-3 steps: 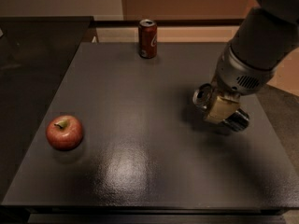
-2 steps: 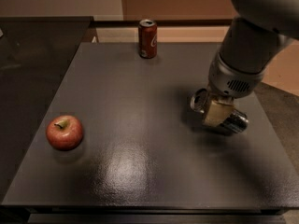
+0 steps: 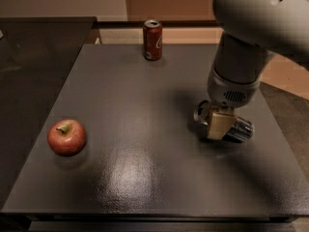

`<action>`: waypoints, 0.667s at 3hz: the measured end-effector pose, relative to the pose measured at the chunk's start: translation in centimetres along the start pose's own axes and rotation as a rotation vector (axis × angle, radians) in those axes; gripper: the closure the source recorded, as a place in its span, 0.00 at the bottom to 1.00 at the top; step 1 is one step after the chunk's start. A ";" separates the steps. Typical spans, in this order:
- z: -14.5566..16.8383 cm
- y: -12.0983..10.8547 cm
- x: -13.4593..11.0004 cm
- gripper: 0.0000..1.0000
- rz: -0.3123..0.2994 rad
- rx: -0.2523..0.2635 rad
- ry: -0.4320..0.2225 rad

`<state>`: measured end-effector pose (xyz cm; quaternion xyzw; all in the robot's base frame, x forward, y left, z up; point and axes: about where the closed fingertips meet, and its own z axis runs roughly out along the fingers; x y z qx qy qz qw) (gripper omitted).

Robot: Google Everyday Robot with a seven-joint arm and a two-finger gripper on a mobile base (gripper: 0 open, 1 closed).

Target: Knock redbull can over

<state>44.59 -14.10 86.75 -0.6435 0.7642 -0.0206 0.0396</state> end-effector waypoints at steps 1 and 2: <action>1.2 0.0 -0.1 0.00 -0.009 -0.013 0.028; 1.2 0.0 -0.1 0.00 -0.009 -0.013 0.028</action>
Offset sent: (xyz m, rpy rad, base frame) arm 0.0009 0.0009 -0.0092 -0.0201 0.0138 0.0059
